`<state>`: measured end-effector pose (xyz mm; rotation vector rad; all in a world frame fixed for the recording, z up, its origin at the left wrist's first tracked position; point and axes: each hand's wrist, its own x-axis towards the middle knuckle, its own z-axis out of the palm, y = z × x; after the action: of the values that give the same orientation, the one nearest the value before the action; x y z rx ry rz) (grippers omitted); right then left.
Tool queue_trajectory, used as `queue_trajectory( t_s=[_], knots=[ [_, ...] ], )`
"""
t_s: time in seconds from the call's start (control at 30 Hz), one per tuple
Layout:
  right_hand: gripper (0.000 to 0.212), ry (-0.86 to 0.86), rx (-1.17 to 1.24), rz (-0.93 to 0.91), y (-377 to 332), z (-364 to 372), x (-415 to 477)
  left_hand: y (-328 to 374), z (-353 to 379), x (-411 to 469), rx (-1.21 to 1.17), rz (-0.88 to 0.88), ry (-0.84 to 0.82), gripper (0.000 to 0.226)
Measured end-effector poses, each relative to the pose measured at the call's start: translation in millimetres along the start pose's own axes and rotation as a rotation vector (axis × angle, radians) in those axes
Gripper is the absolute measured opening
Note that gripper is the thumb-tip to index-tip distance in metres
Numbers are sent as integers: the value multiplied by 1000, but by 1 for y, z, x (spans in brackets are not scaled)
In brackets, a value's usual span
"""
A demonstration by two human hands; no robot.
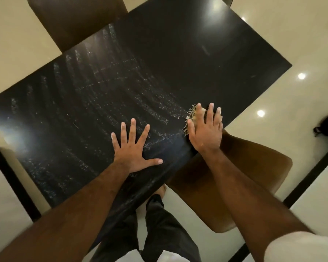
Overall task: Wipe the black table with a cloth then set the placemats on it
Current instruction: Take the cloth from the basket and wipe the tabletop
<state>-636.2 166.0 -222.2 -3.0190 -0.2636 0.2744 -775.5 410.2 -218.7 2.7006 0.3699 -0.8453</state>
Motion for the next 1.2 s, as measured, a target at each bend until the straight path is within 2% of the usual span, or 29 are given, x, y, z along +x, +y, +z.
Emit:
queue_trajectory(
  t_s=[0.07,0.2,0.27,0.43,0.53,0.67,0.8,0.87,0.97,1.1,1.2],
  knots=[
    [71,19,-12,2,-6,8,-4,-1,2,1,-11,12,7,144],
    [70,-17,-5,-144,-11,16,-50,0,2,-1,-17,18,-4,145],
    [70,-35,-16,-161,-5,18,-70,-1,-2,0,-13,29,-39,147],
    [72,-20,-17,10,13,11,-31,-6,-9,1,-19,57,-124,154],
    [74,13,2,90,-3,9,12,-6,-10,2,-12,49,-129,155],
    [73,14,7,-56,-52,14,14,-4,-11,2,4,36,-146,156],
    [74,-60,12,-266,-78,20,-46,-3,-13,0,-17,41,-152,156],
    [75,-86,11,-300,-70,23,-74,-3,-16,0,-17,39,-179,159],
    [76,-87,-17,-173,-43,23,-87,-3,-20,1,-18,38,-222,162],
    [74,0,-21,60,-20,15,-38,-4,-20,2,1,37,-220,160],
    [73,37,-5,60,-35,14,5,-3,-19,2,-2,38,-222,161]
  ],
)
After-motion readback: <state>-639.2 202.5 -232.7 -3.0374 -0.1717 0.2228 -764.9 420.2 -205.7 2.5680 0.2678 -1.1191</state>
